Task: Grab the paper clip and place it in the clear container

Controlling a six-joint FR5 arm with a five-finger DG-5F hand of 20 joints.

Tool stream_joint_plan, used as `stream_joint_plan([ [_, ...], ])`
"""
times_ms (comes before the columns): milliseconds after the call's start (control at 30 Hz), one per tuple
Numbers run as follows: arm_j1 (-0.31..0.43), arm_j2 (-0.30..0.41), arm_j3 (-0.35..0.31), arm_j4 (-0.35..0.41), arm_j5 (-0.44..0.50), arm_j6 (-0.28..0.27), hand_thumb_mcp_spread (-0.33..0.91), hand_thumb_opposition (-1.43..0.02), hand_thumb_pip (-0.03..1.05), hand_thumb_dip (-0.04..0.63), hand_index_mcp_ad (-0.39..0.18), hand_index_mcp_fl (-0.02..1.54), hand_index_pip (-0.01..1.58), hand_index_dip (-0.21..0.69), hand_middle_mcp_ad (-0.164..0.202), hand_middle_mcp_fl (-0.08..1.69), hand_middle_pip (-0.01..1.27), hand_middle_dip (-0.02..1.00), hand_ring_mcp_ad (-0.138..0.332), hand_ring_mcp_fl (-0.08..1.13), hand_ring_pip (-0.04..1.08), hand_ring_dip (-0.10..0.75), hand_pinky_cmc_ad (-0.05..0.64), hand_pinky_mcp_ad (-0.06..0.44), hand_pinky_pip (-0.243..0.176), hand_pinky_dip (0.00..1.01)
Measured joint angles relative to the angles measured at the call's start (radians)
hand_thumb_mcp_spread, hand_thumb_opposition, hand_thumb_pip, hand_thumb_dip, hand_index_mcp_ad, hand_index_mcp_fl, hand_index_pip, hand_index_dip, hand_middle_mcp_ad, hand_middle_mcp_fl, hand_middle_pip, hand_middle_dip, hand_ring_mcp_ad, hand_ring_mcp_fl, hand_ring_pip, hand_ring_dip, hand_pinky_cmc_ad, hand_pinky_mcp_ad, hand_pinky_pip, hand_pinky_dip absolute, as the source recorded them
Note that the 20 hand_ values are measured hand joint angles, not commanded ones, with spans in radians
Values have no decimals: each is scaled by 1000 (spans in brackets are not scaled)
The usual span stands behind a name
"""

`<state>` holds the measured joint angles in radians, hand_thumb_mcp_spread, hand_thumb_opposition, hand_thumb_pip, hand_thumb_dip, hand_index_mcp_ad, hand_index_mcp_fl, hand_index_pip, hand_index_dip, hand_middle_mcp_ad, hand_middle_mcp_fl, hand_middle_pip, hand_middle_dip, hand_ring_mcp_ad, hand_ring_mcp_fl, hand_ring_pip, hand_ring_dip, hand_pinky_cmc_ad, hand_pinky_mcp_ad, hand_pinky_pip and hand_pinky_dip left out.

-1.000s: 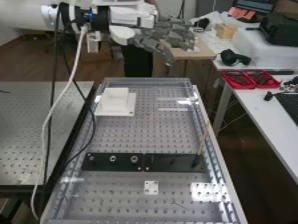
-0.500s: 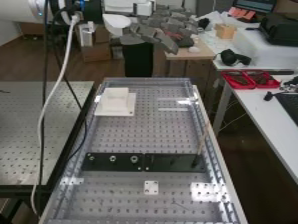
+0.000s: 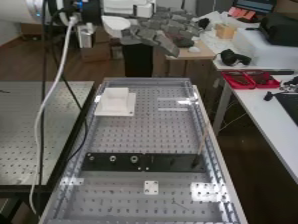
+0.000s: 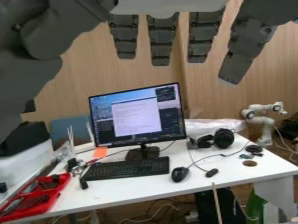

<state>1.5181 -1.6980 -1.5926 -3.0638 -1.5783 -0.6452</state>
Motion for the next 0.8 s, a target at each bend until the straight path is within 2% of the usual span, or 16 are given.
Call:
stream_joint_plan([
  [800,-23,6,-2,3,-16,-12,183,-628,278,7,-101,21,93,75,58,3,126,223,171,3,86,79,464,328,-140,496],
])
